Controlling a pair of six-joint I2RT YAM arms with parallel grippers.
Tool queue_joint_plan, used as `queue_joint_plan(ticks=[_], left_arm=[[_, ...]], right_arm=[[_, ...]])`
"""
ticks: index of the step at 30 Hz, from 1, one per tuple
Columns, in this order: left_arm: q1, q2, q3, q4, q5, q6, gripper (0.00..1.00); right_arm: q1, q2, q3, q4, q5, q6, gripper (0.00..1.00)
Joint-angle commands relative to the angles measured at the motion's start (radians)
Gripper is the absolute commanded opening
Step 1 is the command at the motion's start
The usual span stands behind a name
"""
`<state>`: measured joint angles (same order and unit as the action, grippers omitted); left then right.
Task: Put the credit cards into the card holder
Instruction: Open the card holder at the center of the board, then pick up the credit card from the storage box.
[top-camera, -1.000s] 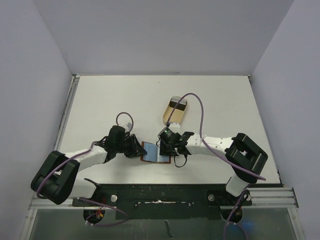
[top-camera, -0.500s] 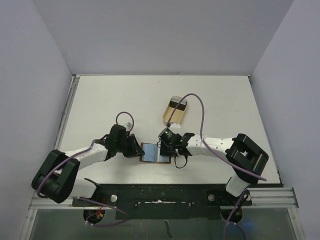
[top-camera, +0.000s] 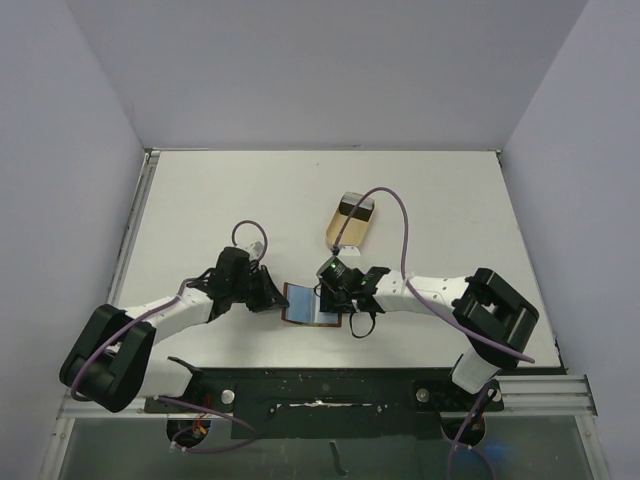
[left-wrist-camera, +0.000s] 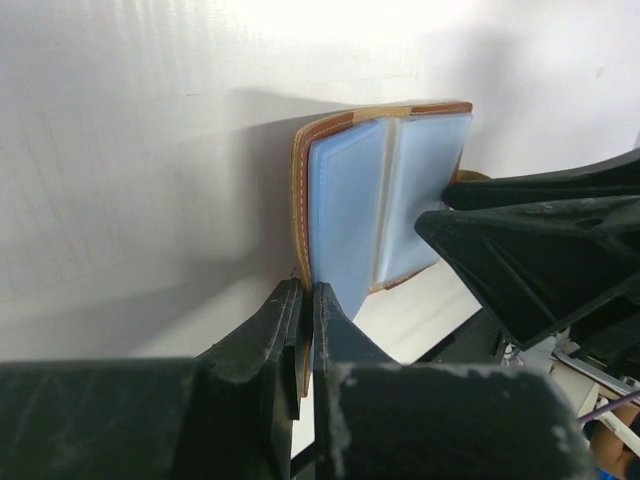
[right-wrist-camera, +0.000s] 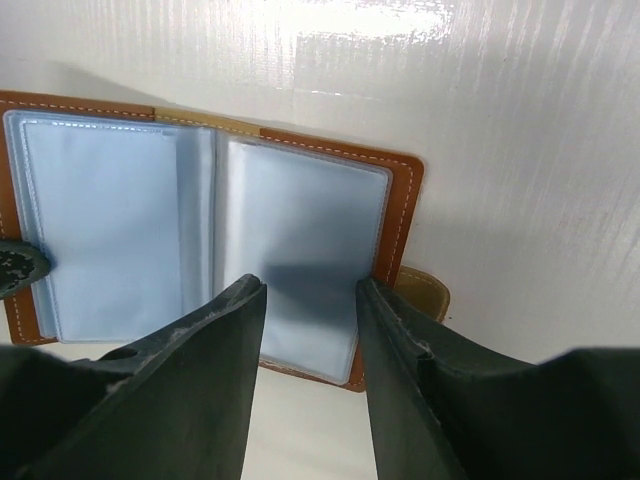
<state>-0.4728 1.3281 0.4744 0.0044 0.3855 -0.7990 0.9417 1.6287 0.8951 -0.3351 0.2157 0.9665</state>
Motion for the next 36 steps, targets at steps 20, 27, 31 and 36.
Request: queue_joint_plan(ticks=[20,27,31,36], left_arm=[[0.003,-0.083,0.026,-0.003,0.148,0.059,0.0],[0.003,-0.087,0.033,0.005,0.186,0.064,0.0],[0.005,-0.09,0.021,0.028,0.196,0.055,0.0],[0.007,-0.086,0.013,0.041,0.205,0.052,0.0]], right_arm=[[-0.268,-0.014,0.363,0.017,0.099,-0.738,0.57],[-0.43,0.1,0.496,0.043,-0.024,-0.979,0.6],[-0.455,0.217,0.622,-0.006,-0.029,-1.124,0.61],[-0.462,0.333,0.724,-0.031,-0.023,-1.241,0.62]])
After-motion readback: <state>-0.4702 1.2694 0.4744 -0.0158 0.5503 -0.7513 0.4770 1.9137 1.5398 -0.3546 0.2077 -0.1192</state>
